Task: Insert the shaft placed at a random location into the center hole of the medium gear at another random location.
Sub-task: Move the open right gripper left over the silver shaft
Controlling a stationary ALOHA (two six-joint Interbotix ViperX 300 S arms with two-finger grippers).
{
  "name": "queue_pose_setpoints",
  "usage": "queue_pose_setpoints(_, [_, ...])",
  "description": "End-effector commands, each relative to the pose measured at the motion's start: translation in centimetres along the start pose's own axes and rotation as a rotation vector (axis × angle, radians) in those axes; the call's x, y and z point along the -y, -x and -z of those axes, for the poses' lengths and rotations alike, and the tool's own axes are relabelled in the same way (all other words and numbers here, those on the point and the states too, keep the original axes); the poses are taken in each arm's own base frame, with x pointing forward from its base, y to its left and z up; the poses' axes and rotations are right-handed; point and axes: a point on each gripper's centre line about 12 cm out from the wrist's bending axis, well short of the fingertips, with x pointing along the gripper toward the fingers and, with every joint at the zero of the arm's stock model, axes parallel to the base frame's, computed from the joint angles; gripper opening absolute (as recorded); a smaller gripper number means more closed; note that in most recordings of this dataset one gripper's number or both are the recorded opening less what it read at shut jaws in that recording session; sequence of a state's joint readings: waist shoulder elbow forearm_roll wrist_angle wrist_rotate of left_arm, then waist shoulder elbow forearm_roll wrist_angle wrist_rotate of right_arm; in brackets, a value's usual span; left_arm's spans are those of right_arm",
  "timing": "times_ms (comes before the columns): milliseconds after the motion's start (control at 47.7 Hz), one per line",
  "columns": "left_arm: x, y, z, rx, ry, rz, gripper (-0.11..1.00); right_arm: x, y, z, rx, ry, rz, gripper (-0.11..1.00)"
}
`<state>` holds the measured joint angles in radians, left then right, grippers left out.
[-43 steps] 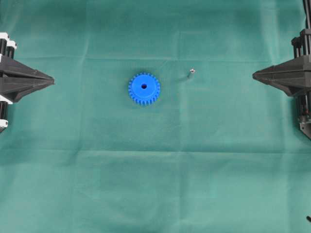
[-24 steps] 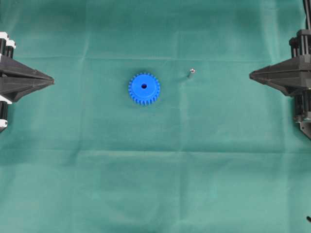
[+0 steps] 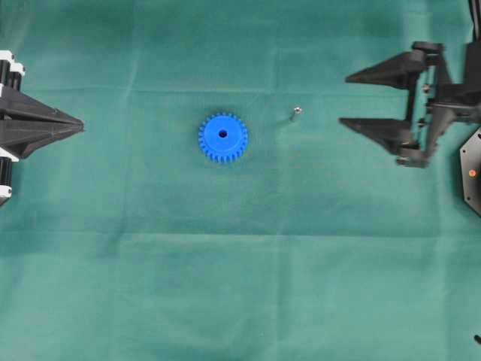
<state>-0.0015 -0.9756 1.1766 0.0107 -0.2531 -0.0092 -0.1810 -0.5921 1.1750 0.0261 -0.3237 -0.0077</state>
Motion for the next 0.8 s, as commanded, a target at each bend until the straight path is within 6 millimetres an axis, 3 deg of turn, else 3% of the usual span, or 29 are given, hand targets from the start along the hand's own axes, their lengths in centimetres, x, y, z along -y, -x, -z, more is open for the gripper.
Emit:
queue_pose_setpoints(0, [0.0, -0.3, -0.9, 0.02, -0.001, 0.002, 0.0, 0.7, -1.4, 0.2, -0.012, -0.009, 0.027, 0.91])
queue_pose_setpoints(105, [0.0, -0.3, -0.7, 0.012, -0.001, 0.002, 0.0, 1.7, -2.8, 1.9, -0.068, -0.019, 0.062, 0.85])
queue_pose_setpoints(462, [0.0, -0.4, -0.5, 0.003, -0.001, 0.002, 0.0, 2.9, -7.4, 5.7, -0.174, -0.026, 0.095, 0.86])
queue_pose_setpoints(776, [0.0, -0.4, -0.4, -0.009, -0.001, 0.002, 0.0, 3.0, -9.1, 8.0, -0.221, -0.028, 0.097, 0.86])
